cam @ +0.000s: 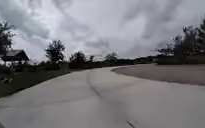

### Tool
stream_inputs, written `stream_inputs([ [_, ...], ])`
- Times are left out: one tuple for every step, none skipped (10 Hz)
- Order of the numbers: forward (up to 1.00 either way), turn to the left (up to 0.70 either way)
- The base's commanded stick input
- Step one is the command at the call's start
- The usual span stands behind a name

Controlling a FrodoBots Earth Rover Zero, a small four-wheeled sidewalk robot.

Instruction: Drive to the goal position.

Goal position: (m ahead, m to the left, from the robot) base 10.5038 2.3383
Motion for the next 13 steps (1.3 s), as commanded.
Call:
stream_inputs([
  [0.85,0.34],
  [0.85,0.34],
  [0.85,0.34],
  [0.85,0.30],
  [0.85,0.00],
  [0.85,0.00],
  [0.85,0.00],
  [0.85,0.00],
  [0.85,0.00],
  [0.85,0.00],
  [0.85,0.00],
  [0.85,0.00],
  [0.85,0.00],
])
